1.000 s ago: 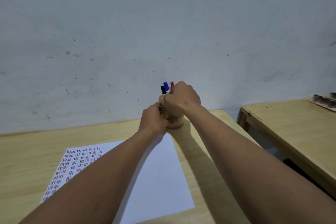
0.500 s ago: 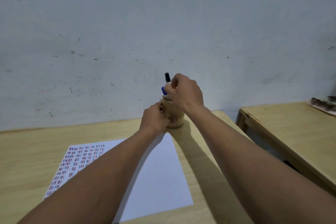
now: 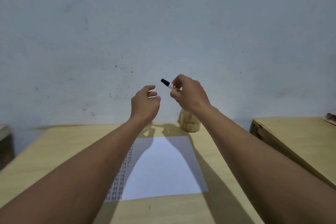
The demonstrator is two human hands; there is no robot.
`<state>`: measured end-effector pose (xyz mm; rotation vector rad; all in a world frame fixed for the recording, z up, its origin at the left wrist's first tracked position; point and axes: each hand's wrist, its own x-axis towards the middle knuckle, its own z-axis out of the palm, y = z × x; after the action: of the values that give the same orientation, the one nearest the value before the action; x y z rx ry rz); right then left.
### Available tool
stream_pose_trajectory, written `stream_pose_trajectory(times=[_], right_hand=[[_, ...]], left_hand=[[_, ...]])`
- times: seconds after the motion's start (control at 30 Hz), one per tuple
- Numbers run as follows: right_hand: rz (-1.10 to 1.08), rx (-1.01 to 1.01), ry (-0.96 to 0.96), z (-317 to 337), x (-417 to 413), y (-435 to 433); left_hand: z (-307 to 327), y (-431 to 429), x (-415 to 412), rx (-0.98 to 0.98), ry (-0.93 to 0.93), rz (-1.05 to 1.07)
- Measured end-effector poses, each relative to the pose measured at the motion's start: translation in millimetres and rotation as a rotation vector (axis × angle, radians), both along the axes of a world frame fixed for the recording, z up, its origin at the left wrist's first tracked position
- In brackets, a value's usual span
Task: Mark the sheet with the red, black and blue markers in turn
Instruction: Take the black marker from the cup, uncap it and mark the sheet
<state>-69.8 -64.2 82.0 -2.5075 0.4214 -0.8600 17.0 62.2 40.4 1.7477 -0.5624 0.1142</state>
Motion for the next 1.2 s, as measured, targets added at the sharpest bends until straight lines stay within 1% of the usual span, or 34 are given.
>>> stream_pose_trajectory(times=[0.1,0.2,0.3,0.37,0.43,0.47,0.5,0.53,0.57,0.67,0.7,0.73,0.77,0.83,1.0,1.2], right_hand=[[0.027,-0.027,0.075,-3.9,-2.6,17.2],[0.045,-0.057,0.125,-7.3,-4.6,33.3],[0.040,-0.093,0.157,-10.3,-6.9,46.2],[0.022,-0.131,0.120,-13.9,-10.8,54.1],[-0.039,-0.174,0.000,-20.1,-14.6,64.3],[-0.075,-0.147,-0.055,-24.3,-16.7,71.8],[-0.107,-0.067,-0.077,-29.6,-16.4,79.8],[-0.112,0.078,-0.076,-34.2,-15.9,88.2],[-0.094,0.277,-0.075,-37.4,-15.1,96.3],[0.034,1.006,-0.129,-39.0,-12.1,112.5],[0.066,1.200,-0.173,-38.3,-10.3,115.8],[0.091,1.330,-0.230,-38.0,-7.8,118.2],[0.112,1.404,-0.281,-38.8,-4.2,119.7],[0.160,1.457,-0.345,-40.2,1.8,124.9],[0.230,1.496,-0.410,-46.7,8.5,137.7],[0.222,1.522,-0.483,-57.3,18.0,155.8]], left_hand=[[6.7,25.0,0.5,-0.084,0.040,-0.074],[10.0,42.9,-3.3,-0.140,0.120,-0.185],[10.3,54.9,-6.3,-0.142,0.134,-0.199],[8.3,60.9,-6.3,-0.163,0.139,-0.176],[6.5,65.9,-6.6,-0.212,0.161,-0.149],[6.3,68.3,-7.7,-0.232,0.167,-0.138],[6.0,69.8,-8.0,-0.244,0.166,-0.131],[6.2,72.4,-8.8,-0.250,0.167,-0.131],[6.5,74.9,-9.6,-0.256,0.176,-0.142],[6.7,83.9,-12.4,-0.233,0.211,-0.215],[6.1,86.9,-12.5,-0.203,0.205,-0.233],[5.5,89.9,-12.4,-0.172,0.190,-0.239],[4.7,92.6,-11.8,-0.148,0.171,-0.232],[4.0,98.3,-10.6,-0.125,0.149,-0.200],[2.4,111.2,-6.6,-0.091,0.139,-0.157],[-3.8,123.0,1.0,-0.065,0.103,-0.110]])
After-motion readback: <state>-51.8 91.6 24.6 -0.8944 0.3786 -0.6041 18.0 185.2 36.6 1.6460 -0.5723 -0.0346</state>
